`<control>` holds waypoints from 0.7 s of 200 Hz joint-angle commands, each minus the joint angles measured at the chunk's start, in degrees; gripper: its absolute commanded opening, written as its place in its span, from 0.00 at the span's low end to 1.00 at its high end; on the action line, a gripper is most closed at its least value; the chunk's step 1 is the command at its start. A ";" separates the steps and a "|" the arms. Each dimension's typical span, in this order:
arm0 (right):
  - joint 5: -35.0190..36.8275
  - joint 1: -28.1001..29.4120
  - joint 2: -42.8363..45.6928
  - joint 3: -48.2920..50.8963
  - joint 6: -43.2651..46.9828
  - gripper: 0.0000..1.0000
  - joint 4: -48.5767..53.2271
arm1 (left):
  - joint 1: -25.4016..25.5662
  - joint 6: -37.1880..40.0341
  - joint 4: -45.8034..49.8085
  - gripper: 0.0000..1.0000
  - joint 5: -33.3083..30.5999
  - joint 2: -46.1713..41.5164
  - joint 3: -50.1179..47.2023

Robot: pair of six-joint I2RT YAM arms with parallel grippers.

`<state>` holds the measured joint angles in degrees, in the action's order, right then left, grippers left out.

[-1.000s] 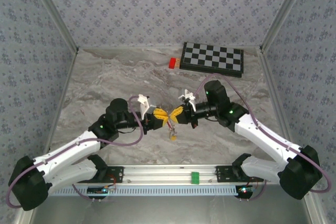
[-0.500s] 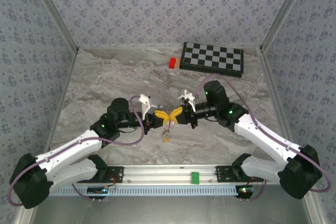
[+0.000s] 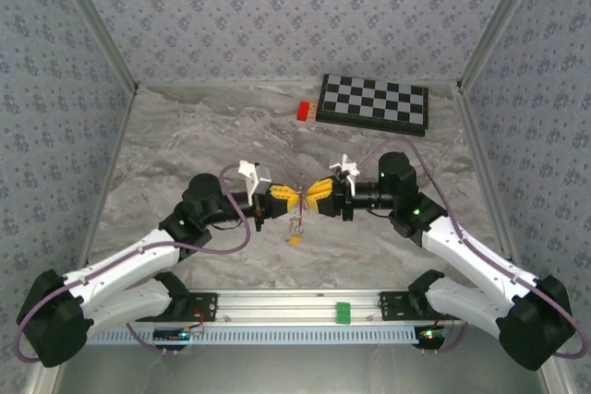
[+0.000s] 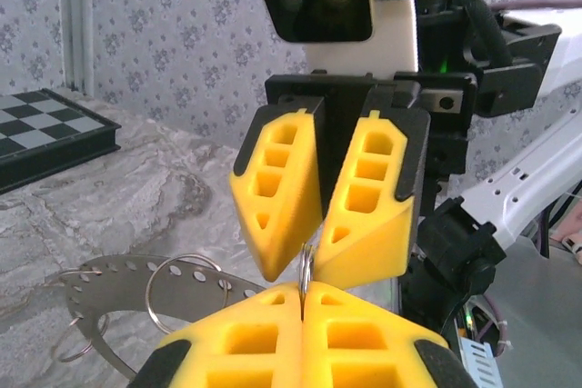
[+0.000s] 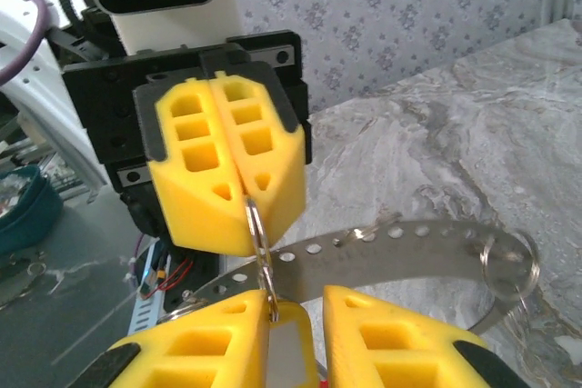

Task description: Put the keys on the keyring

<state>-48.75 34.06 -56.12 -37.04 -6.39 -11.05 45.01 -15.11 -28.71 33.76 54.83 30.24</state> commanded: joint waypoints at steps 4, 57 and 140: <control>1.12 -0.40 0.45 1.42 -4.86 0.23 -7.90 | 0.27 -1.96 -6.31 0.00 -0.59 -0.91 -0.40; 0.29 -0.42 -0.64 1.66 -6.80 0.14 -11.10 | 1.03 -2.13 -6.95 0.00 -1.84 -0.99 -0.71; -1.44 1.30 -3.29 3.39 -8.15 0.07 -13.48 | 1.15 -4.56 -12.07 0.00 -3.78 -0.12 -1.68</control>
<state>-49.39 34.54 -58.57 -34.26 -13.76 -22.65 45.54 -18.15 -34.33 29.93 54.87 27.77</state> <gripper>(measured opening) 0.073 0.045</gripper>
